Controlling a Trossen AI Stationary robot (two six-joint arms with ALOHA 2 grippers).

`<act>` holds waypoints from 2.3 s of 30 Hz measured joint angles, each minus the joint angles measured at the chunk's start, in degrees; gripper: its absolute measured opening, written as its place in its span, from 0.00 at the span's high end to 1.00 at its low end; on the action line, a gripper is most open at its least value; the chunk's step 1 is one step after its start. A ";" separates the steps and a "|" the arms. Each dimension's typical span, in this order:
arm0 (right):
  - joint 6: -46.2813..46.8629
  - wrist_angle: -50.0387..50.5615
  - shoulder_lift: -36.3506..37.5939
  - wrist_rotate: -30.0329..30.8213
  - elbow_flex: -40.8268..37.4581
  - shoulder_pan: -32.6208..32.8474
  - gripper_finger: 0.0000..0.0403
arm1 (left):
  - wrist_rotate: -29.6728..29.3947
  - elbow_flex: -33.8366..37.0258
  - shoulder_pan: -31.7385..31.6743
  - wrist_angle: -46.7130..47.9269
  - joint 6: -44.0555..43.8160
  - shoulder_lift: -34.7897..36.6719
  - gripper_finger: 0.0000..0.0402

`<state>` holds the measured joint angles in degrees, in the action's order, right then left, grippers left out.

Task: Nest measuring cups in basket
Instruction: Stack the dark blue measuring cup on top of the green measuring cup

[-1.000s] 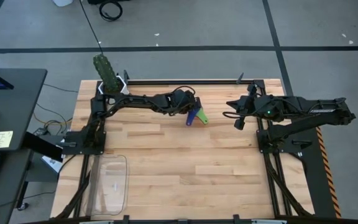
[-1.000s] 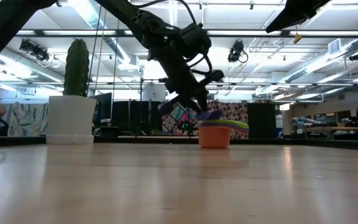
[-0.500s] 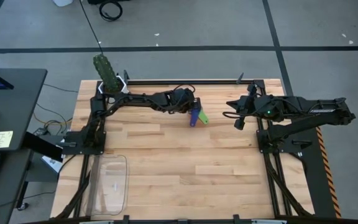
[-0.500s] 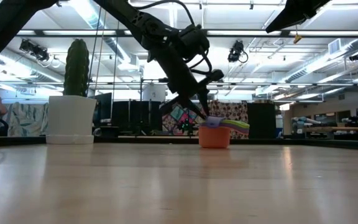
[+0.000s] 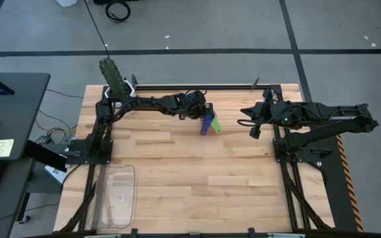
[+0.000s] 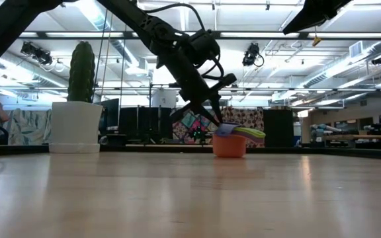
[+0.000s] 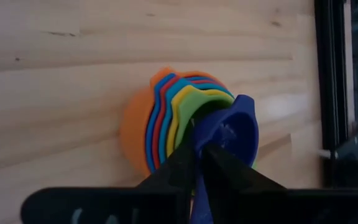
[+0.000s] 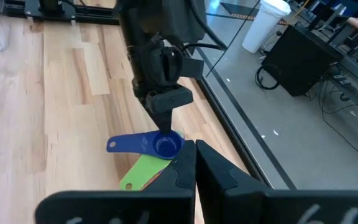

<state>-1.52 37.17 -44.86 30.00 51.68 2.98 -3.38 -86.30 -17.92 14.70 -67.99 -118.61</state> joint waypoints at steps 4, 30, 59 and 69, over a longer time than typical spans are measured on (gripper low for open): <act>-0.04 0.00 0.00 -0.02 0.00 0.00 0.98 | 5.76 0.00 -1.27 -0.06 1.62 0.00 0.91; -0.19 -0.01 0.02 -0.07 0.00 0.00 0.98 | 11.92 0.00 -3.18 -0.96 -1.68 0.00 0.88; -0.17 -0.15 0.04 -0.13 0.00 0.00 0.98 | 22.25 0.04 -5.84 2.34 2.67 0.37 0.88; -0.20 -0.44 0.04 -0.13 0.00 0.00 0.98 | 30.10 0.04 -7.98 -0.11 2.28 0.37 0.88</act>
<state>-1.72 36.72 -44.82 29.87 51.68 2.98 26.73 -86.26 -25.89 14.59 -65.71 -118.24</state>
